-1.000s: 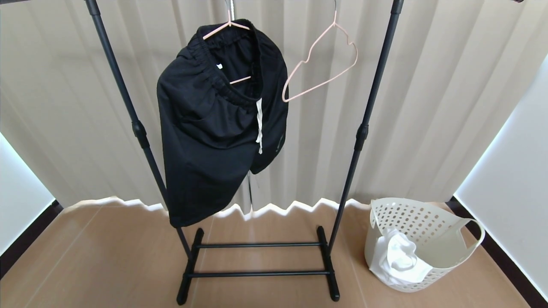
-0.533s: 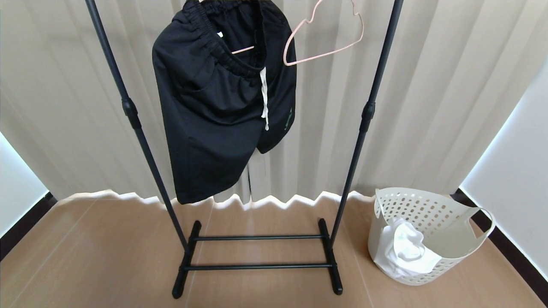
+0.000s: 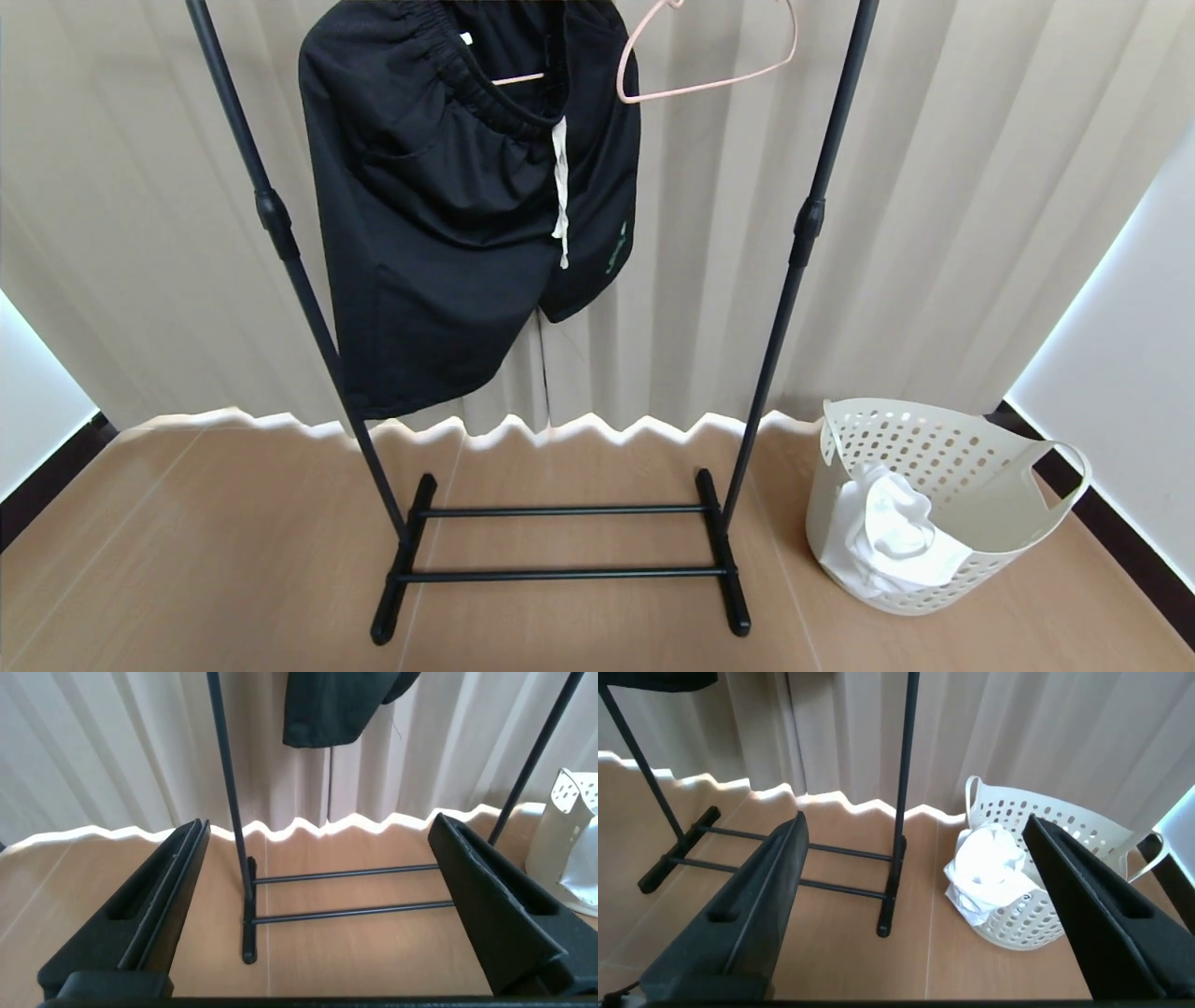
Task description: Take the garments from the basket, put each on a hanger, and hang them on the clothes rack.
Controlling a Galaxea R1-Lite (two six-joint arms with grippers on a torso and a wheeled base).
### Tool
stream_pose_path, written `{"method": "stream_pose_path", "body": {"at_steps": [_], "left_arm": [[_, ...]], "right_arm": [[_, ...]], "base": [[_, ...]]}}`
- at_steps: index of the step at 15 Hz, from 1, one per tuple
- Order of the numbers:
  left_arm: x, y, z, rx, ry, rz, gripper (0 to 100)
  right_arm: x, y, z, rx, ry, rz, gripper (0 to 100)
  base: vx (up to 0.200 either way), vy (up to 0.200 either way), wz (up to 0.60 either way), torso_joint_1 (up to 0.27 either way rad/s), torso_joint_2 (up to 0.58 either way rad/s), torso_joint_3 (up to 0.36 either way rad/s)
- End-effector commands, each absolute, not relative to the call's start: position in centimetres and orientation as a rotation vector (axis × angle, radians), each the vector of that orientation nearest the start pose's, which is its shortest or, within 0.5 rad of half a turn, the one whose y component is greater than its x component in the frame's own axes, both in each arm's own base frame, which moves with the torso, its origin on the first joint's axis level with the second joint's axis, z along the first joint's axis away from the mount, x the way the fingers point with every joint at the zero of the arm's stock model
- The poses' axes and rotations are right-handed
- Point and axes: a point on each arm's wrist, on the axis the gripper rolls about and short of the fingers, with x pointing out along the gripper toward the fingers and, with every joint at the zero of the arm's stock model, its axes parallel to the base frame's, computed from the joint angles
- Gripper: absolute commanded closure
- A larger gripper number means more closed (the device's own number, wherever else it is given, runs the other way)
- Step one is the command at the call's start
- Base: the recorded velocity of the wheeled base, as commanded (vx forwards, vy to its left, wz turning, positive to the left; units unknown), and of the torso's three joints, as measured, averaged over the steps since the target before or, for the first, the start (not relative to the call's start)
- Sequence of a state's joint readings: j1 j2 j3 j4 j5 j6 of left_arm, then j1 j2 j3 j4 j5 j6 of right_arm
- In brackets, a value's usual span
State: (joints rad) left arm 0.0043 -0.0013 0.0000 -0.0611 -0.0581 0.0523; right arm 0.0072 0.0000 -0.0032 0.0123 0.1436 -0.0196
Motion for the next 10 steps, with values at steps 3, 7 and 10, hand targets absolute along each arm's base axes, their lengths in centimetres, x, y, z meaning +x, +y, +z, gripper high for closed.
{"method": "stream_pose_path", "body": {"at_steps": [3, 7, 10], "left_arm": [[-2.30, -0.14, 8.18, 0.054, -0.063, -0.052, 0], [-2.30, -0.14, 8.18, 0.056, -0.063, -0.052, 0], [-2.30, -0.14, 8.16, 0.056, -0.061, -0.052, 0]], "right_arm": [[-2.32, 0.31, 7.51, -0.019, 0.009, 0.152, 0], [-2.32, 0.31, 7.51, -0.019, 0.009, 0.152, 0], [-2.32, 0.31, 7.51, -0.019, 0.009, 0.152, 0]], "base": [[0.000, 0.000, -0.60, -0.001, 0.00, 0.007], [0.000, 0.000, -0.60, 0.004, 0.00, 0.005], [0.000, 0.000, 0.00, 0.000, 0.00, 0.000]]}}
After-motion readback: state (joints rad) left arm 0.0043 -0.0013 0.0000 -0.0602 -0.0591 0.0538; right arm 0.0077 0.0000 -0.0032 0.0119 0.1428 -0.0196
